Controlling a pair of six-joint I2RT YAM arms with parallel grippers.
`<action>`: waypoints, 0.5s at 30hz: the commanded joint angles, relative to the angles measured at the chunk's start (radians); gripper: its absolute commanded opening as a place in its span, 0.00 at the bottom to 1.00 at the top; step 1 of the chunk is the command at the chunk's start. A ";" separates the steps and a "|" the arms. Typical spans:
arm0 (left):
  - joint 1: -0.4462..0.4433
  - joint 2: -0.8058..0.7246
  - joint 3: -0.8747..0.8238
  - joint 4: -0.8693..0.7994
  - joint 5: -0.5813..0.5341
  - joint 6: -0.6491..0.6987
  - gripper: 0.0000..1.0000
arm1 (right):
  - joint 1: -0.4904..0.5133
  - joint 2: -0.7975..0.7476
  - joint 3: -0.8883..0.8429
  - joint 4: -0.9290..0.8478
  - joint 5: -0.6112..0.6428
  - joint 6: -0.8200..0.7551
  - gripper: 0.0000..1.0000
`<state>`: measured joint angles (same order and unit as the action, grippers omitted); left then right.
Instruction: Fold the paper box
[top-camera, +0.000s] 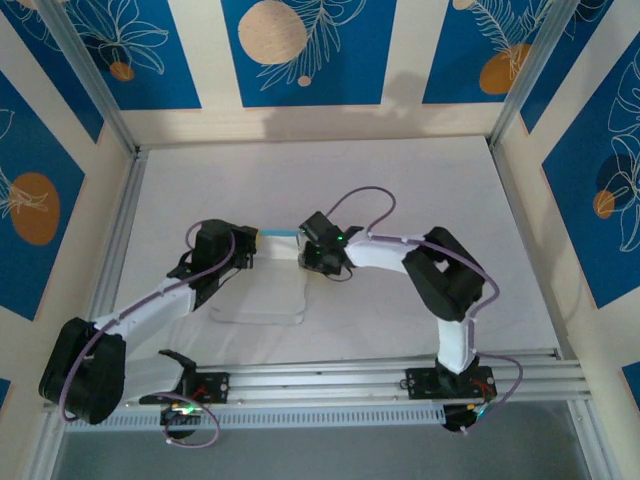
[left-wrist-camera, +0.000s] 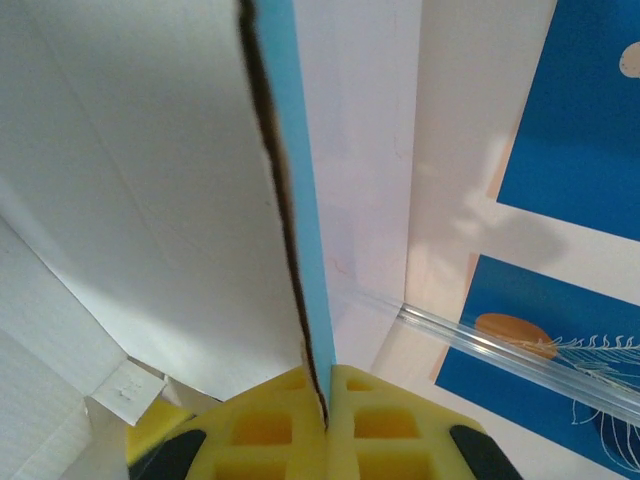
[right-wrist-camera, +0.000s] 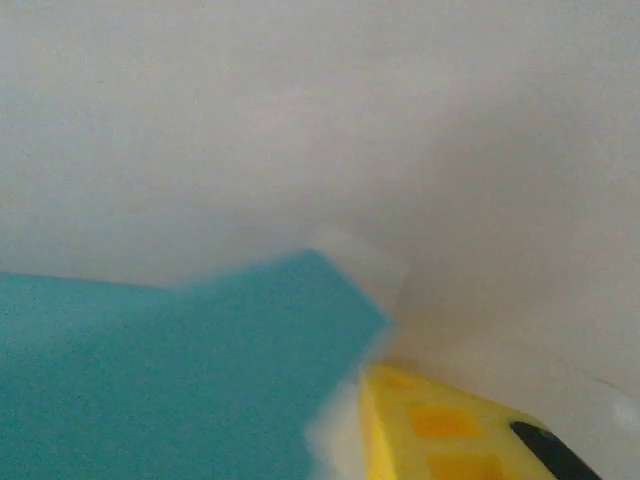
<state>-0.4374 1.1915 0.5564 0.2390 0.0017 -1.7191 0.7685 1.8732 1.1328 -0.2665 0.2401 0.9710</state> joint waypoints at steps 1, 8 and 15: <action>-0.014 -0.015 -0.019 -0.078 -0.031 0.022 0.00 | -0.037 -0.123 -0.084 0.104 -0.078 -0.069 0.27; -0.014 -0.042 -0.037 -0.059 -0.054 0.055 0.00 | -0.048 -0.300 -0.162 0.136 -0.184 -0.223 0.27; -0.023 -0.089 -0.052 -0.056 -0.082 0.117 0.00 | -0.144 -0.461 -0.191 0.047 -0.147 -0.188 0.27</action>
<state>-0.4435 1.1309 0.5274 0.2169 -0.0372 -1.6611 0.6823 1.4517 0.9352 -0.1566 0.0975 0.7887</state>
